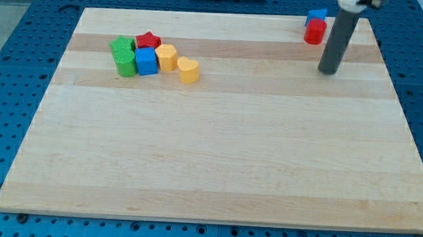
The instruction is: Separate the green star from the group of blocks
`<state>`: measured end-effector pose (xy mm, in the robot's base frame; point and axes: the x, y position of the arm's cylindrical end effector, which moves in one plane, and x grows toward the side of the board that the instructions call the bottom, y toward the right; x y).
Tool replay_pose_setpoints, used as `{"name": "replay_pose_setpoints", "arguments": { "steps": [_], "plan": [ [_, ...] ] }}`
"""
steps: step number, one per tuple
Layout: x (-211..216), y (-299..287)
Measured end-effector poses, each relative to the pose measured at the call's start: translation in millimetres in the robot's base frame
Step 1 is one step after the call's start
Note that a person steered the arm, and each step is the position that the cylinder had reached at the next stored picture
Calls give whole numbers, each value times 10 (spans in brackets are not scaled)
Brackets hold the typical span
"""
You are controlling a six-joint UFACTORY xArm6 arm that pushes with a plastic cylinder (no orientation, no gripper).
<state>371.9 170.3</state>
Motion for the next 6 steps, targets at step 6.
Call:
{"name": "replay_pose_setpoints", "arguments": {
  "steps": [6],
  "plan": [
    [128,-3002]
  ]
}}
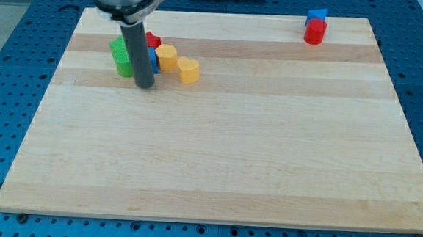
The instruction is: Separate the green star from the group of blocks
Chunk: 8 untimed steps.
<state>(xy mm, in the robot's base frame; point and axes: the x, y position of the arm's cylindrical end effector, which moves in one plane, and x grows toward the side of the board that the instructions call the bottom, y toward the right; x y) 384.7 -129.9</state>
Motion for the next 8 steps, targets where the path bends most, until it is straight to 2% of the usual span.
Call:
{"name": "replay_pose_setpoints", "arguments": {
  "steps": [1,3,5,6,8],
  "plan": [
    [-61,111],
    [-314,-153],
    [-280,-260],
    [-467,-475],
    [-977,-348]
  ]
}}
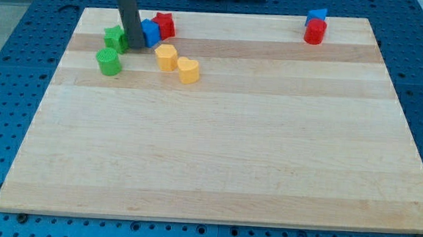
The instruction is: Separate the green star from the group of blocks
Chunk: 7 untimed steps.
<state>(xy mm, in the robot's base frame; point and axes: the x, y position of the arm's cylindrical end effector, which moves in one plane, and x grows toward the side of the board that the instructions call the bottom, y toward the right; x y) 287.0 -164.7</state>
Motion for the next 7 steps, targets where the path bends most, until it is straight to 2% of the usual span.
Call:
{"name": "replay_pose_setpoints", "arguments": {
  "steps": [1,2,3,4,5,6,7],
  "plan": [
    [-20,47],
    [91,-301],
    [30,-621],
    [-236,-621],
    [-567,-510],
    [-768,-120],
    [-764,457]
  ]
}}
